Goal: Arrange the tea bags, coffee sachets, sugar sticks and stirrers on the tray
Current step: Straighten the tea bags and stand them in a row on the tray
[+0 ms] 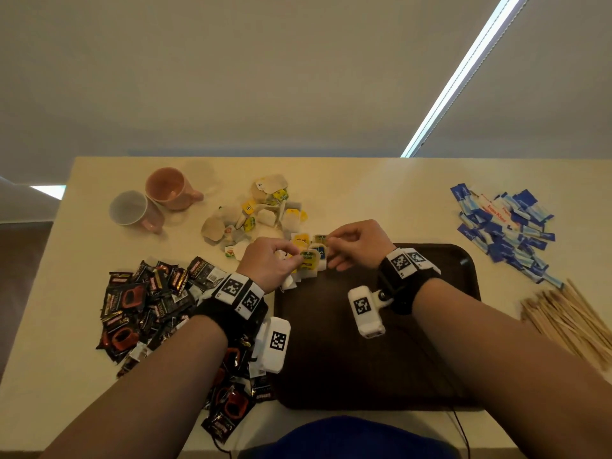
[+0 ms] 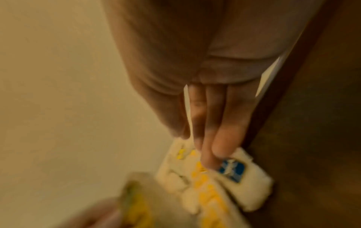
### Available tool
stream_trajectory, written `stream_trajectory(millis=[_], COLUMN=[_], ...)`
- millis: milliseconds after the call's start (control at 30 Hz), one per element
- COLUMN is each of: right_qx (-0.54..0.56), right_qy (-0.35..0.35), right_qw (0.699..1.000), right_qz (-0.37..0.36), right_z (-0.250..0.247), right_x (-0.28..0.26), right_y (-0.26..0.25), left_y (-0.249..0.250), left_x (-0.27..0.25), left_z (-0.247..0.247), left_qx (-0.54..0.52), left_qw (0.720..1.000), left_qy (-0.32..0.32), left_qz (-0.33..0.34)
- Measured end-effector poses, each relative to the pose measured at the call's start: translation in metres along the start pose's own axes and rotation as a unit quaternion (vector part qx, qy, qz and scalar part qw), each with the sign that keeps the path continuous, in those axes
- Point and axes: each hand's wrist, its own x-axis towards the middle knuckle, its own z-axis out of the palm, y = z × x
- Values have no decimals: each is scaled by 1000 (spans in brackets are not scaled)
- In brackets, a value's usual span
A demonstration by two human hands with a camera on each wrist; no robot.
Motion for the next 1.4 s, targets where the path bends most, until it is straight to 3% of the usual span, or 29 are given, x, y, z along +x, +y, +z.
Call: stream_trajectory(millis=[67, 167, 300, 467, 833, 1100, 1400], right_qx=[-117, -271, -316, -370, -357, -377, -363], right_qy=[74, 76, 70, 50, 40, 36, 72], right_qw=[990, 959, 943, 923, 932, 925, 928], right_qz=[-1, -37, -83, -90, -57, -33, -30], right_z=[-5, 3, 18, 26, 31, -13, -22], right_x=[13, 24, 31, 37, 36, 13, 32], right_y=[14, 22, 23, 26, 26, 27, 26], left_y=[-4, -8, -10, -12, -10, 7, 23], left_x=[0, 0, 3, 4, 9, 23, 38], left_z=[0, 0, 1, 1, 6, 29, 38], left_qx=[5, 6, -5, -19, -31, -12, 4], left_qw=[1000, 1000, 1000, 999, 999, 995, 994], left_qy=[-7, -15, -24, -32, -27, -77, -73], left_qz=[-4, -12, -15, -20, -33, -57, -78])
